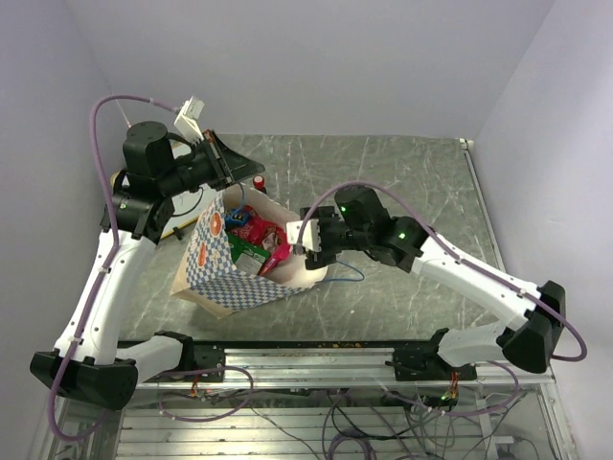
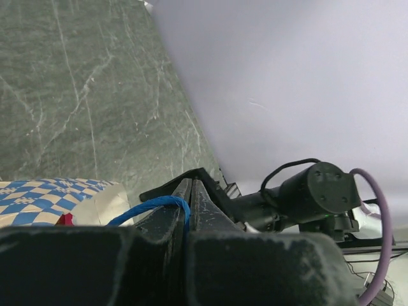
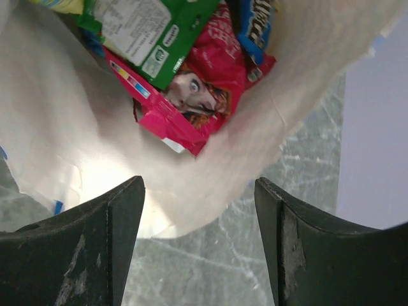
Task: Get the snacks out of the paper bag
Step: Take out the snack from the paper bag.
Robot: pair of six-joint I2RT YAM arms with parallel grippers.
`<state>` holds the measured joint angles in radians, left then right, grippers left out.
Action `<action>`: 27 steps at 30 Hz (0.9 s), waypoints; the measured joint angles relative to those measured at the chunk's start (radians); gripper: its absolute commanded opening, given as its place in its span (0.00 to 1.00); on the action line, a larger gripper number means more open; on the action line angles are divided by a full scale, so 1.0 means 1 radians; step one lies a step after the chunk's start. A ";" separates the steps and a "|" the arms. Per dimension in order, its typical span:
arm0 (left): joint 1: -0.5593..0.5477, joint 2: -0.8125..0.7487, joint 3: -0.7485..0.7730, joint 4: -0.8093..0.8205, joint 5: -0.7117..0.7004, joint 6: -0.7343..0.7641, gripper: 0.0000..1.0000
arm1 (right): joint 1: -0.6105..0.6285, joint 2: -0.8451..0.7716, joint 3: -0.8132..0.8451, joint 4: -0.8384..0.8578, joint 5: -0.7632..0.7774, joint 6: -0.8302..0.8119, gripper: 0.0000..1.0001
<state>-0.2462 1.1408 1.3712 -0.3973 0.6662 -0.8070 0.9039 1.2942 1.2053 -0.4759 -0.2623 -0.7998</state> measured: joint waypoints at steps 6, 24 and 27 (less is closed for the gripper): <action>0.000 0.002 0.002 -0.023 -0.013 0.012 0.07 | -0.010 0.104 -0.003 0.015 -0.121 -0.209 0.67; 0.000 0.049 0.088 -0.137 -0.037 0.070 0.07 | -0.016 0.344 -0.004 0.141 -0.183 -0.403 0.40; 0.000 0.063 0.112 -0.157 -0.053 0.087 0.07 | -0.014 0.346 -0.011 0.164 -0.191 -0.402 0.22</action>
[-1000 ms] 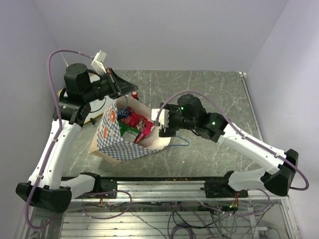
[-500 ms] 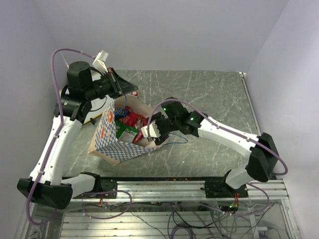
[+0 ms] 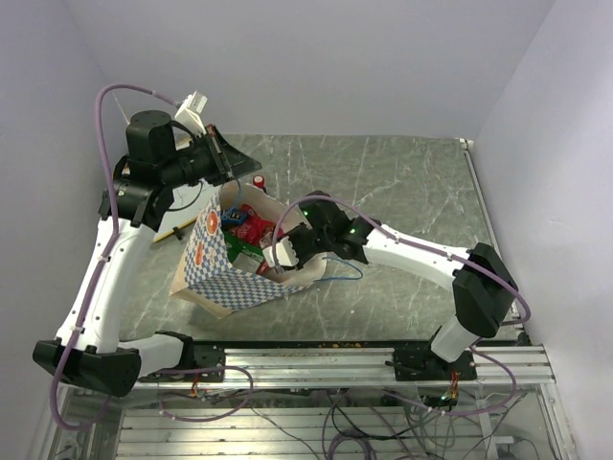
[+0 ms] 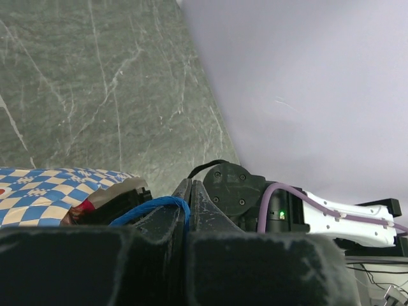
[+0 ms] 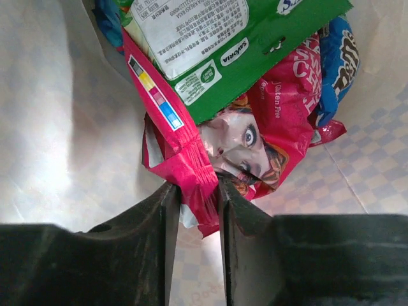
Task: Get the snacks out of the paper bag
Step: Take out the snack from the paper bag.
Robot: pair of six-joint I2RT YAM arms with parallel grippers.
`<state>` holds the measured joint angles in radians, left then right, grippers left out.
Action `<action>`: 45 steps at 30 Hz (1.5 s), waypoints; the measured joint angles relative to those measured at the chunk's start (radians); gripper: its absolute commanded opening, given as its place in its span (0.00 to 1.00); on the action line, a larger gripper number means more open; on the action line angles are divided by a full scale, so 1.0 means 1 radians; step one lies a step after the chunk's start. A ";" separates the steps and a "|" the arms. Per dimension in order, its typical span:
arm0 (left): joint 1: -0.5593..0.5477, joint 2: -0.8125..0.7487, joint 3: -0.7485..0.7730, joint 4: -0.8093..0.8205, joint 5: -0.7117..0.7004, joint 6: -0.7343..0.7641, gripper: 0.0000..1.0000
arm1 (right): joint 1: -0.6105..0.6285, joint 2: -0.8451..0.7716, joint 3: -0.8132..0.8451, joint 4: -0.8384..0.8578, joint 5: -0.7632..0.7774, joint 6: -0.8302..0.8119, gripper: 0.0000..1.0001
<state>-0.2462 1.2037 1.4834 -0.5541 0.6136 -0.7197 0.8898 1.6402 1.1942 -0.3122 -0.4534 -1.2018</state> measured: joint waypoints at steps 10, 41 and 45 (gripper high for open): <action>0.000 0.061 0.011 0.002 0.005 0.007 0.07 | 0.105 -0.039 -0.106 0.230 0.040 0.237 0.00; -0.001 -0.107 -0.135 0.072 -0.177 -0.074 0.07 | 0.072 -0.420 0.023 0.283 0.331 0.808 0.00; -0.001 -0.099 -0.124 0.058 -0.180 -0.071 0.07 | 0.069 -0.391 0.023 0.284 0.304 0.840 0.00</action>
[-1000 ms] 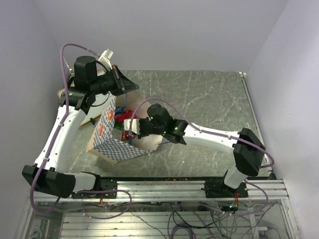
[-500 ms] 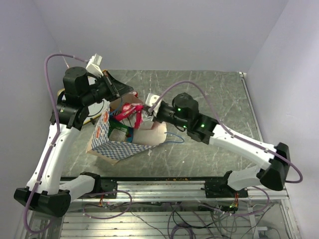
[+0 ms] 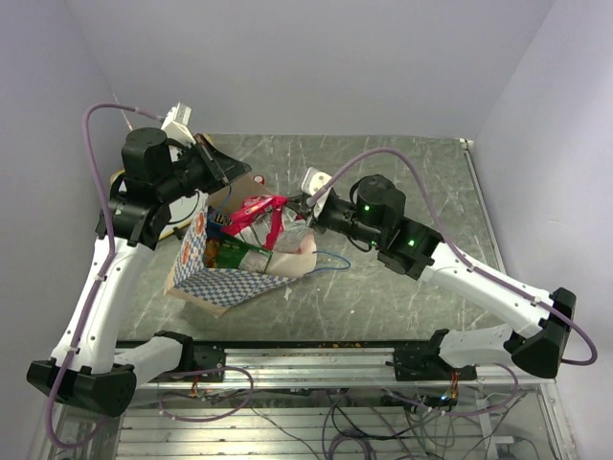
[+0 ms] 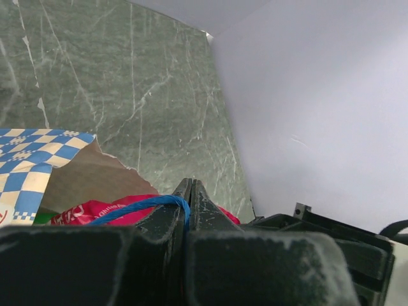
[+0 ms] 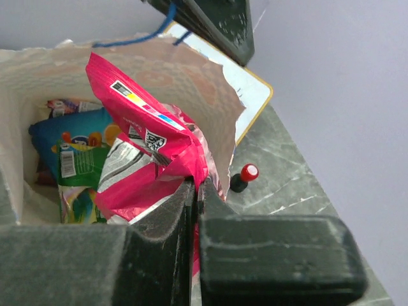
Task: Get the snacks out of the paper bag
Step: Take out the snack from the paper bag, then place the snack at the center of the board.
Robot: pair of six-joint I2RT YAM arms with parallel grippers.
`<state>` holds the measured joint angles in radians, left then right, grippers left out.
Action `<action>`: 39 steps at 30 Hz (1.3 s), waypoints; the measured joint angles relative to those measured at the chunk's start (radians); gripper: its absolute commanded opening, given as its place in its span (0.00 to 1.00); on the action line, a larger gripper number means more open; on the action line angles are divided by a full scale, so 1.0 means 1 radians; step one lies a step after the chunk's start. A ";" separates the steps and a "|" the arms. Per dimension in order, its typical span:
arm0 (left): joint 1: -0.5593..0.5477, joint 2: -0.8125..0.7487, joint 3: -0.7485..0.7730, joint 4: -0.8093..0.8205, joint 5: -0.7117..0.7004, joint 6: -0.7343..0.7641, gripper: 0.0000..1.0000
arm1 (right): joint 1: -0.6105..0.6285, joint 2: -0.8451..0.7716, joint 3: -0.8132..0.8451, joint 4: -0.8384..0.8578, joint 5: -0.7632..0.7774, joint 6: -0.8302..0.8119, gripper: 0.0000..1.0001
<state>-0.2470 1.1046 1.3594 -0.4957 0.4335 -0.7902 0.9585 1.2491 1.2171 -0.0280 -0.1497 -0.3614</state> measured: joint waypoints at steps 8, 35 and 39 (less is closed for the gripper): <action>-0.001 -0.009 0.030 -0.055 -0.047 0.050 0.07 | -0.046 -0.045 0.016 -0.023 0.170 -0.006 0.00; 0.001 0.083 0.132 -0.157 0.037 0.218 0.07 | -0.679 0.317 -0.172 0.192 0.720 -0.464 0.12; 0.001 0.060 0.111 -0.152 0.047 0.212 0.07 | -0.541 0.388 -0.117 -0.013 0.587 -0.203 0.39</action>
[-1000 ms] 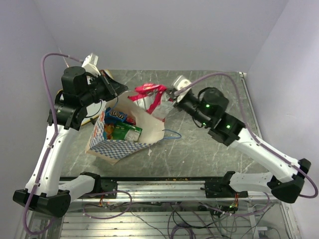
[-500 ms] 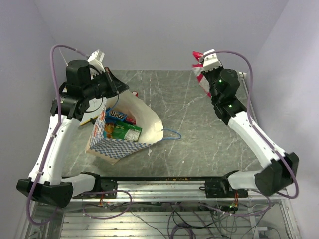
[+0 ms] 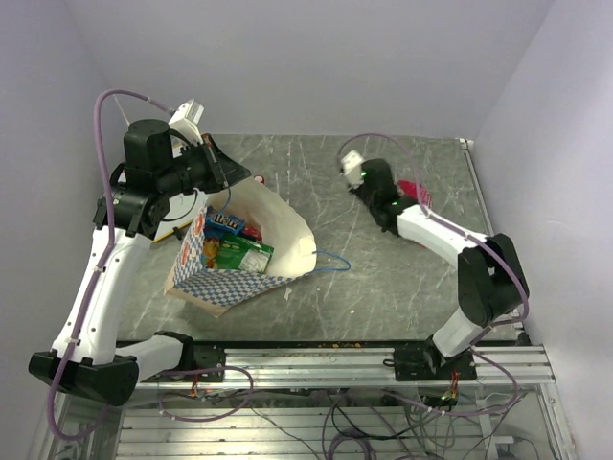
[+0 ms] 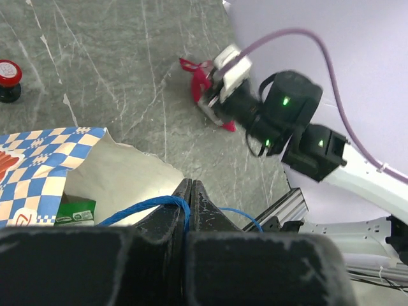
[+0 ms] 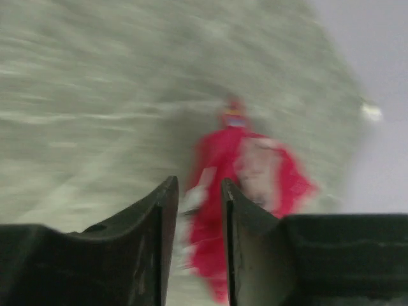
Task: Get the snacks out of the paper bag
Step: Place the snack at the center of the board.
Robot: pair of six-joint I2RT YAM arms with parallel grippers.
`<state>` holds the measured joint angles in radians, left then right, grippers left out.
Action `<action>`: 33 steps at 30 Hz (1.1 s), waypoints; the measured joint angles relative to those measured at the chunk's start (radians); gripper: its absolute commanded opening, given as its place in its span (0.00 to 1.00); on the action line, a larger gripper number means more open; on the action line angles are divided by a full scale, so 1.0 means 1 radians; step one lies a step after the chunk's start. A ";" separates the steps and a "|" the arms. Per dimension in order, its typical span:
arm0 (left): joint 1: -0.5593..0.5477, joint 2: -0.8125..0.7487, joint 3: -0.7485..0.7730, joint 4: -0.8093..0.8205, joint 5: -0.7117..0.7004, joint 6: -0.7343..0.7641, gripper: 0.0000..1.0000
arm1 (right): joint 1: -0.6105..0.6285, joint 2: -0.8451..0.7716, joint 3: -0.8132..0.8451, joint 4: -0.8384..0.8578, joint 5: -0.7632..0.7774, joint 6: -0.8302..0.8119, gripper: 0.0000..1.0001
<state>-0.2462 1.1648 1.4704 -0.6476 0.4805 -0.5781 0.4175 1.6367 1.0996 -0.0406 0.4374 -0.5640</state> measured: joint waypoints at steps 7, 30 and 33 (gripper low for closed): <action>0.000 -0.003 -0.004 -0.003 -0.002 -0.002 0.07 | 0.116 -0.127 -0.097 -0.049 -0.324 0.391 0.70; 0.000 0.007 -0.005 0.001 0.017 -0.036 0.07 | -0.580 0.200 -0.115 0.293 -1.173 1.274 0.78; 0.000 0.012 -0.005 0.002 0.021 -0.041 0.07 | -0.574 0.276 -0.172 0.442 -1.244 1.367 0.75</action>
<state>-0.2459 1.1767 1.4658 -0.6456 0.5011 -0.6193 -0.1566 1.9129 0.9276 0.4011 -0.8066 0.8032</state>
